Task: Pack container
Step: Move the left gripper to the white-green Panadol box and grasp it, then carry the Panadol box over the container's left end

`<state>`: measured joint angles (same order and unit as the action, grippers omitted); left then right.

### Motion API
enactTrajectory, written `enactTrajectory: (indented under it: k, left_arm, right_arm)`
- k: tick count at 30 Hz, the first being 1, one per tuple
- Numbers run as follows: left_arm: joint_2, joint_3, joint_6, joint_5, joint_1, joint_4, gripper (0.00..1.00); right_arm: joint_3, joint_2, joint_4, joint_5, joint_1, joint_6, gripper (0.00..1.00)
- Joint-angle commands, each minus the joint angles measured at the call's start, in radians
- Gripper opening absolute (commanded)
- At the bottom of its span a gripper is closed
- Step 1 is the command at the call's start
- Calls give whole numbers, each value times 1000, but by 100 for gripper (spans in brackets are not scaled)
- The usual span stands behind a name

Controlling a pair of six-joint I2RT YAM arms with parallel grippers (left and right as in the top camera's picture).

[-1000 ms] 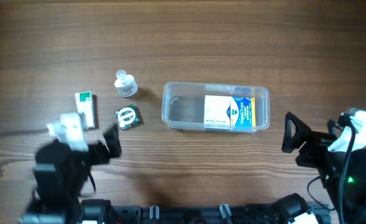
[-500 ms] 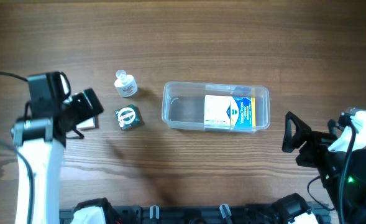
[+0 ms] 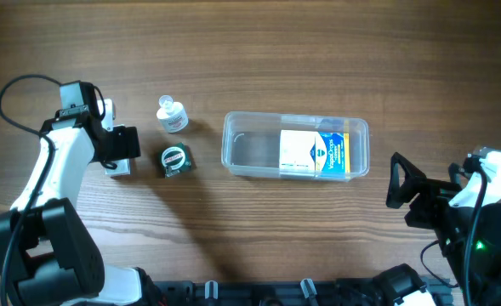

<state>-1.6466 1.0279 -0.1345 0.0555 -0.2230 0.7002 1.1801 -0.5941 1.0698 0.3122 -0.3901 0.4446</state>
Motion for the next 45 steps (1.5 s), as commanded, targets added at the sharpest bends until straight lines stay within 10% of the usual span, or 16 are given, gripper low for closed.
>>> enactTrajectory:
  k: [1,16,27,35,45]
  left_arm:
    - [-30,10,-74,62,-6,-26,92]
    - [-186,7,-120,69,-6,-38,72]
    - [-101,22,33,68,-3,-28,17]
    - [183,152,148,-29,56,154,16]
    - [438,182,146,-148,539,138,14]
  right_arm:
    - [5,3,-2,16,-2,1,100]
    - [5,3,-2,16,-2,1,100]
    - [5,3,-2,16,-2,1,100]
    - [5,3,-2,16,-2,1,100]
    - [5,3,-2,16,-2,1,100]
